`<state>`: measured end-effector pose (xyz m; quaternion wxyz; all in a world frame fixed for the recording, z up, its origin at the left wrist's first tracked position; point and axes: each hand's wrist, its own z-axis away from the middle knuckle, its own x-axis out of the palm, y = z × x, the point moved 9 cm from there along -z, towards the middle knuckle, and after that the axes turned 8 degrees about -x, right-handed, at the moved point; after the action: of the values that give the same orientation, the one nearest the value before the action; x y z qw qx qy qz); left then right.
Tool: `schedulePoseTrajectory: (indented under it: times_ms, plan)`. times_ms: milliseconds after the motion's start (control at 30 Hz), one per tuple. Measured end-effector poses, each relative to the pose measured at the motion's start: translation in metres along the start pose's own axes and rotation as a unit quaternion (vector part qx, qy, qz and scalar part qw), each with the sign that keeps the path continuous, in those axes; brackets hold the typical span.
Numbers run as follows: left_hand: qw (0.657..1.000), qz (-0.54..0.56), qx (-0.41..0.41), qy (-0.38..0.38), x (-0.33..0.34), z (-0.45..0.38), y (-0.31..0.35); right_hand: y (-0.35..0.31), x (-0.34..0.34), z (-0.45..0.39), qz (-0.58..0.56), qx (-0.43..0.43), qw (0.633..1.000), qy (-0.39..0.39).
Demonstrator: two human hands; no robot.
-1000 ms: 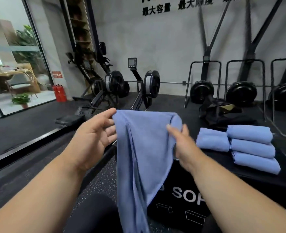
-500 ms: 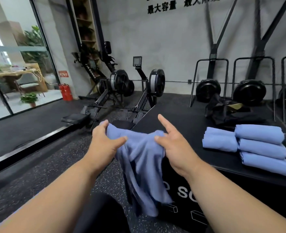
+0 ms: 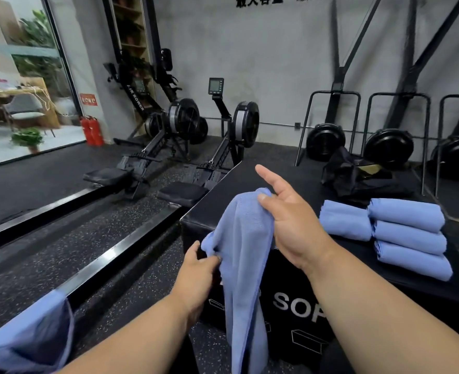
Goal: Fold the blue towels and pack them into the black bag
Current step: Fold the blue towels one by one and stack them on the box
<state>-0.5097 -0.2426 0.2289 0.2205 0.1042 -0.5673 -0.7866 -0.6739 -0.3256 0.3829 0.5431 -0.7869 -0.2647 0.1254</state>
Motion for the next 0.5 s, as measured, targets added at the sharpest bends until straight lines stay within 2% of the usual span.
schedulePoseTrajectory:
  times_ms: [233, 300, 367, 400, 500]
  plan:
    - [0.99, 0.056, 0.087, 0.094, -0.064, 0.004, 0.063, 0.025, -0.07, -0.002, -0.015, 0.026, 0.982, 0.187]
    - [0.989, 0.054, 0.105, 0.095, -0.07, 0.009, 0.079, 0.058, -0.063, 0.008, 0.004, 0.096, 0.982, 0.162]
    - [0.987, -0.008, 0.129, 0.092, -0.066, 0.012, 0.091, 0.09, -0.042, 0.021, 0.042, 0.167, 0.98, 0.099]
    - [0.985, -0.048, 0.137, 0.098, -0.066, 0.011, 0.094, 0.097, -0.038, 0.024, 0.041, 0.181, 0.978, 0.092]
    - [0.972, -0.122, 0.147, 0.139, -0.078, 0.007, 0.097, 0.087, -0.051, 0.014, -0.048, 0.13, 0.977, 0.16]
